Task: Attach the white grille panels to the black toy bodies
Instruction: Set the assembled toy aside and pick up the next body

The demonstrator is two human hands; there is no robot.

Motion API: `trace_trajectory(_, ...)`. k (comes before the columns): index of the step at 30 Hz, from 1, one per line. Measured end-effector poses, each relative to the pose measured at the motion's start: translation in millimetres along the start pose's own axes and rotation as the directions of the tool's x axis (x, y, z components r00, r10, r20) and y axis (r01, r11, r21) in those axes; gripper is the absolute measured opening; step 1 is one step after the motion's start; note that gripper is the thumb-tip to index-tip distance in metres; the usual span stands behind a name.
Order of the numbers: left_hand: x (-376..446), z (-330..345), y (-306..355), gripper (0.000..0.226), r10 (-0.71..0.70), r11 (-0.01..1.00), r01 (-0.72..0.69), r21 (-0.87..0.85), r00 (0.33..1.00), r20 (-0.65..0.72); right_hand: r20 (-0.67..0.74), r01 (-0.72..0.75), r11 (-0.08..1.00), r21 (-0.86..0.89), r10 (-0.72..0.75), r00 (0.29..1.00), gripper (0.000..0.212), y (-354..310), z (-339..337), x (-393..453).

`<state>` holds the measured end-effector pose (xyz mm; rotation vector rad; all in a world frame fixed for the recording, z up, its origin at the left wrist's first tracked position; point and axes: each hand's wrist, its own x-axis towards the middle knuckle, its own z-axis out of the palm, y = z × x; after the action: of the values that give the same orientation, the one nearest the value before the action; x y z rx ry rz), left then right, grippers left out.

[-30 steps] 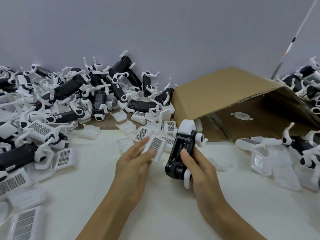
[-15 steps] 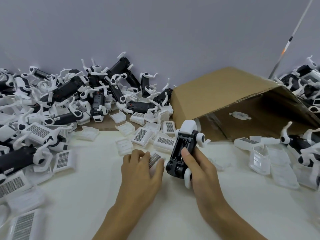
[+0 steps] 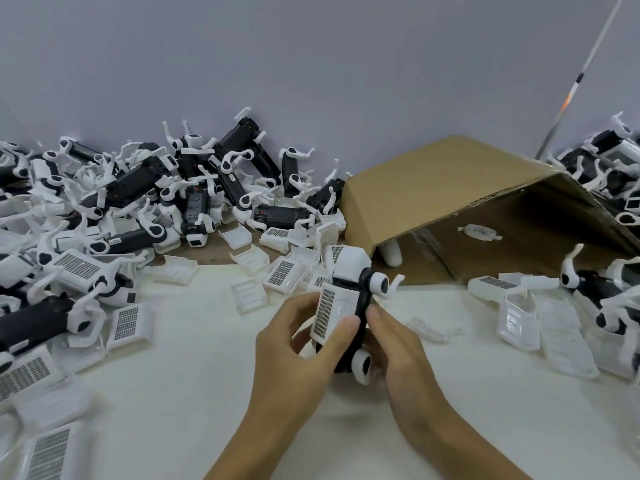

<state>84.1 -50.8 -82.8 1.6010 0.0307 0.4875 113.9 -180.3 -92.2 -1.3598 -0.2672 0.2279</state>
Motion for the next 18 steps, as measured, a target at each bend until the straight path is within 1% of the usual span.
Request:
trace_trajectory(3,-0.7,-1.1,2.5,0.036,0.014,1.000,-0.014,0.007,1.000,-0.026,-0.020,-0.011,0.998,-0.057,0.010,1.000,0.036,-0.4,-0.5,0.8)
trace_trajectory(6,-1.9,0.6,5.1,0.035,-0.012,1.000,0.013,-0.011,0.999,0.038,-0.041,0.004,1.000,-0.009,-0.005,0.999,0.032,-0.6,-2.0,0.7)
trace_trajectory(7,-2.2,0.7,5.6,0.035,-0.010,1.000,0.011,-0.024,0.998,0.057,-0.038,0.021,1.000,0.002,-0.021,0.999,0.036,-1.1,-1.7,0.0)
trace_trajectory(9,-2.9,1.5,5.2,0.036,0.049,0.999,-0.049,0.000,0.997,0.065,-0.019,0.072,0.997,0.005,-0.072,0.997,0.044,-0.6,-1.0,-2.1)
trace_trajectory(12,-6.0,4.6,4.9,0.041,0.188,0.977,-0.194,0.093,0.980,0.070,-0.041,0.141,0.990,-0.029,-0.142,0.989,0.048,0.2,1.4,-3.4)
trace_trajectory(13,-6.9,5.2,3.9,0.043,0.208,0.971,-0.216,0.106,0.975,0.074,-0.051,0.151,0.988,-0.046,-0.153,0.987,0.048,-0.1,2.1,-3.1)
trace_trajectory(15,-5.9,2.9,1.8,0.046,0.184,0.976,-0.193,0.097,0.978,0.100,-0.060,0.157,0.986,-0.050,-0.160,0.985,0.040,-1.2,1.9,-3.0)
trace_trajectory(16,-4.0,0.4,1.7,0.047,0.151,0.984,-0.163,0.076,0.979,0.137,-0.061,0.154,0.988,-0.033,-0.156,0.986,0.034,-2.5,1.8,-3.2)
trace_trajectory(18,0.8,-4.6,1.3,0.041,0.072,0.997,-0.071,-0.009,0.973,0.218,-0.055,0.140,0.990,0.009,-0.139,0.989,0.034,-4.1,1.2,-3.6)
